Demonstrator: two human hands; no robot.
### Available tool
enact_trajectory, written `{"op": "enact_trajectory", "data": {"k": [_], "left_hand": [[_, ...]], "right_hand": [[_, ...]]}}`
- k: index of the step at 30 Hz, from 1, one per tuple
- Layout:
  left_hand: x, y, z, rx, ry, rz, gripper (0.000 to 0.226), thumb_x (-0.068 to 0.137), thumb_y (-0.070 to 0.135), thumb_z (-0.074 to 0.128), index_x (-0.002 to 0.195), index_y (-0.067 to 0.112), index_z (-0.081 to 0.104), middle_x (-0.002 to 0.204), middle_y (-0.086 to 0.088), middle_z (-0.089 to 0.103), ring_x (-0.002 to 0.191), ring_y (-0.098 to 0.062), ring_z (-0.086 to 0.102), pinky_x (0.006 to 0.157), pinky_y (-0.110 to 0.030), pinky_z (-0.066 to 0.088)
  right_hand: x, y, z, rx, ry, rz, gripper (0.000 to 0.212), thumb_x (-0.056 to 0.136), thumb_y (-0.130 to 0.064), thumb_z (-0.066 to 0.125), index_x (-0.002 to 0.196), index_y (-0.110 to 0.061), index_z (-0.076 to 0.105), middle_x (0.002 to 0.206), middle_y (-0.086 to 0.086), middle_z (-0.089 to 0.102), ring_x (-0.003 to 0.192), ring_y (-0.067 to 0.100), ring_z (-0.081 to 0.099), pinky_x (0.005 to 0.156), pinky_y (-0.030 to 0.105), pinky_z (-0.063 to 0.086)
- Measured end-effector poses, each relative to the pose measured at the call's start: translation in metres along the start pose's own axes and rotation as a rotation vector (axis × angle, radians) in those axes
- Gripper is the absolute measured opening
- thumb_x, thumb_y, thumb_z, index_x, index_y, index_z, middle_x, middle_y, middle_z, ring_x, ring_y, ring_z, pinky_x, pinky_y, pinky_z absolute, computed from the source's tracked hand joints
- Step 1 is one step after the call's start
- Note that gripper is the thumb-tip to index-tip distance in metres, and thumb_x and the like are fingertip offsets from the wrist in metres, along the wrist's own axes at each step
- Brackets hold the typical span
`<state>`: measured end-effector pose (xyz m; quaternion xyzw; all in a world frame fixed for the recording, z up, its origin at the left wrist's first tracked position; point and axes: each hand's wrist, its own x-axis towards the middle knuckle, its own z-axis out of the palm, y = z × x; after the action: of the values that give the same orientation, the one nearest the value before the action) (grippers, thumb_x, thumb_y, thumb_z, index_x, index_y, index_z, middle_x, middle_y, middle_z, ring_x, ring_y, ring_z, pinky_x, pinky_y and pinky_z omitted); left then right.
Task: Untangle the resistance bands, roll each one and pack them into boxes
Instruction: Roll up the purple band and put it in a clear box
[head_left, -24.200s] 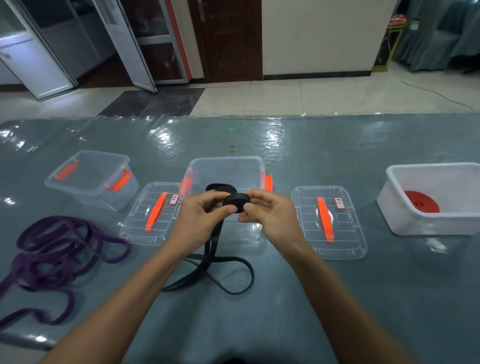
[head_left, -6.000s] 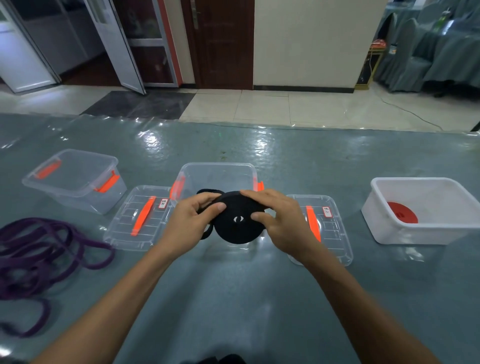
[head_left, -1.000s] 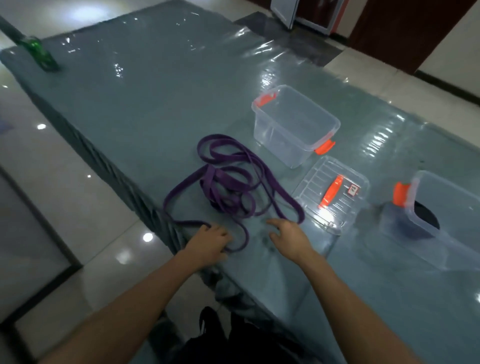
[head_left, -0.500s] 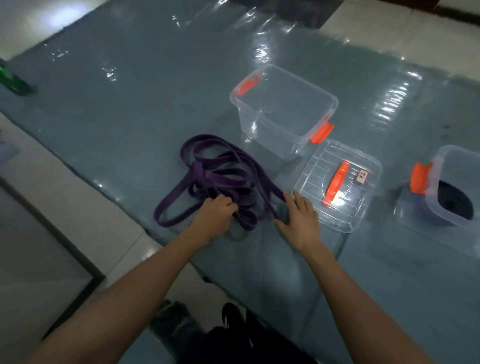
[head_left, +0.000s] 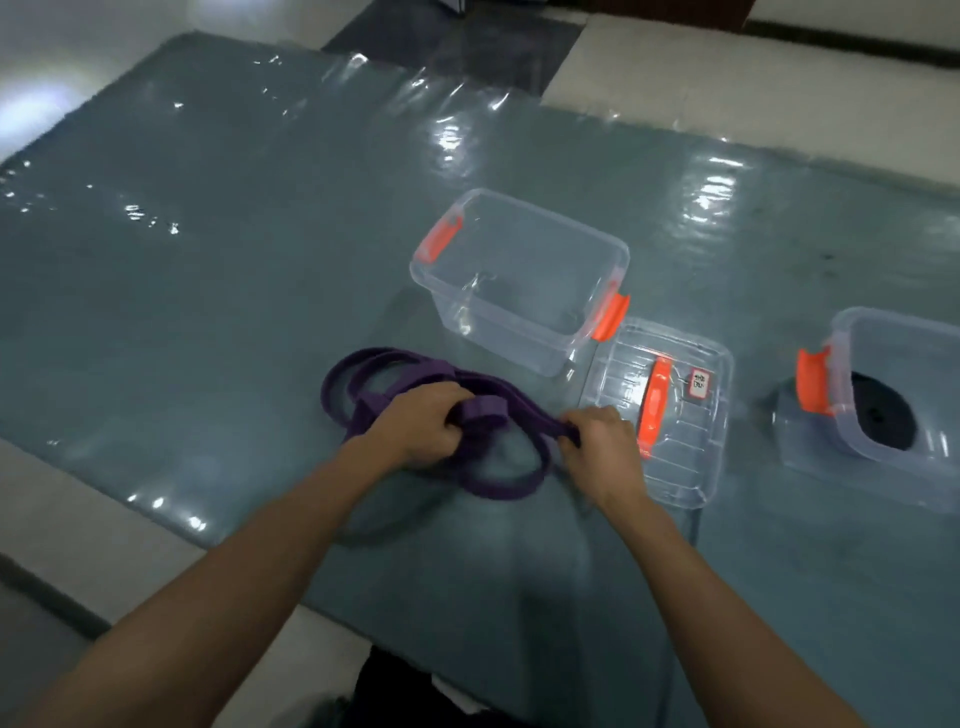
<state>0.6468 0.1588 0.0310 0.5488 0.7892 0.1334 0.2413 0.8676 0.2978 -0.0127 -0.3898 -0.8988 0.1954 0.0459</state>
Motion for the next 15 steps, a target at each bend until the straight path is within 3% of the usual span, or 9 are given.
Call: {"op": "enact_trajectory", "data": {"k": [4, 7, 10, 13, 15], "left_hand": [[0.02, -0.009, -0.009, 0.036, -0.167, 0.224, 0.062, 0.074, 0.026, 0.047, 0.134, 0.032, 0.058, 0.132, 0.01, 0.062, 0.121, -0.014, 0.056, 0.099, -0.026, 0.044], [0.034, -0.014, -0.018, 0.114, -0.163, 0.396, 0.063, 0.08, 0.019, 0.055, 0.14, 0.035, 0.051, 0.133, 0.013, 0.059, 0.124, -0.009, 0.052, 0.095, -0.021, 0.042], [0.046, -0.023, -0.033, 0.031, -0.131, 0.465, 0.053, 0.083, 0.023, 0.06, 0.135, 0.035, 0.056, 0.127, 0.015, 0.061, 0.117, -0.008, 0.055, 0.095, -0.031, 0.05], [0.058, -0.033, -0.044, 0.006, -0.123, 0.52, 0.048, 0.083, 0.021, 0.063, 0.131, 0.03, 0.061, 0.125, 0.012, 0.062, 0.116, -0.01, 0.056, 0.096, -0.034, 0.049], [0.062, -0.038, -0.045, -0.071, -0.031, 0.578, 0.037, 0.084, 0.017, 0.065, 0.12, 0.024, 0.067, 0.114, 0.008, 0.065, 0.108, -0.014, 0.059, 0.09, -0.037, 0.051]], "right_hand": [[0.013, -0.019, -0.022, -0.105, 0.165, 0.026, 0.032, 0.078, -0.008, 0.067, 0.103, -0.027, 0.075, 0.083, 0.001, 0.068, 0.086, 0.03, 0.059, 0.074, 0.038, 0.042], [0.019, -0.038, -0.033, -0.174, 0.233, 0.053, 0.028, 0.082, -0.012, 0.068, 0.103, -0.028, 0.076, 0.084, -0.001, 0.067, 0.087, 0.028, 0.059, 0.082, 0.042, 0.039], [0.029, -0.06, -0.041, -0.249, 0.309, 0.076, 0.021, 0.082, -0.015, 0.07, 0.098, -0.028, 0.077, 0.084, -0.003, 0.066, 0.086, 0.027, 0.058, 0.086, 0.044, 0.036], [0.034, -0.076, -0.045, -0.254, 0.414, 0.093, 0.019, 0.079, -0.012, 0.073, 0.09, -0.026, 0.077, 0.081, -0.003, 0.065, 0.083, 0.027, 0.056, 0.076, 0.041, 0.041], [0.033, -0.085, -0.045, -0.268, 0.454, 0.087, 0.016, 0.079, -0.012, 0.073, 0.089, -0.024, 0.076, 0.082, -0.003, 0.065, 0.083, 0.027, 0.056, 0.074, 0.039, 0.037]]}}
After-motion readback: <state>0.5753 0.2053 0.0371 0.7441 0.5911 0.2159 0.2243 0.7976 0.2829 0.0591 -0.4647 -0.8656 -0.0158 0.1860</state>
